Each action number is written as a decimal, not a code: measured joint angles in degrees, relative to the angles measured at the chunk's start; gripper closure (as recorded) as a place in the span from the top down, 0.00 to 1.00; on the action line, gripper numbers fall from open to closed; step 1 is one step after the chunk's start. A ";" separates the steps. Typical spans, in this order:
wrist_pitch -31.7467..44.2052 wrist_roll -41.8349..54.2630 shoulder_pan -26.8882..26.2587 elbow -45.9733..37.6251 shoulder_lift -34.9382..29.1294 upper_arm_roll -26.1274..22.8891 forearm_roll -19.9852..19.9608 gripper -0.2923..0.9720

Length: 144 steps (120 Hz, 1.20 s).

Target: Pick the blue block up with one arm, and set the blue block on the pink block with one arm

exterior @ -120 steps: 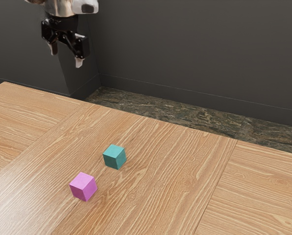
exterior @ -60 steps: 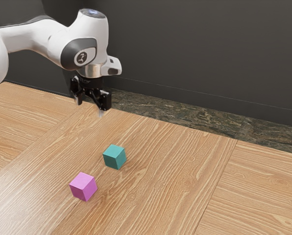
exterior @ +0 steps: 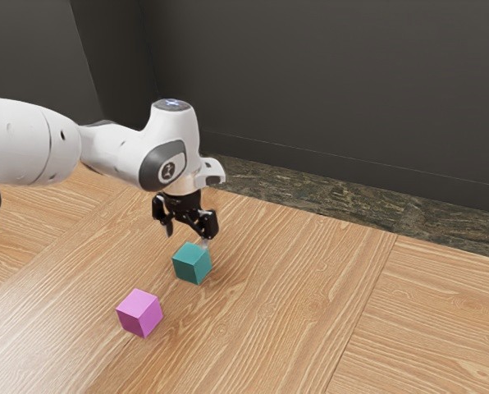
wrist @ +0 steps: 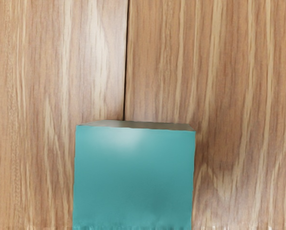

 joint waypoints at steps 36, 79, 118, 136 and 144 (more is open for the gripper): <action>1.91 1.66 1.45 -1.35 1.88 0.15 0.21 0.77; 2.48 2.65 2.01 1.26 6.14 -0.58 -0.98 0.77; 3.65 1.72 2.98 3.78 10.31 -0.76 -4.06 0.77; 3.91 1.44 2.72 3.80 11.13 -0.81 -4.65 0.76; 3.97 1.34 2.65 3.81 11.17 -0.82 -4.78 0.70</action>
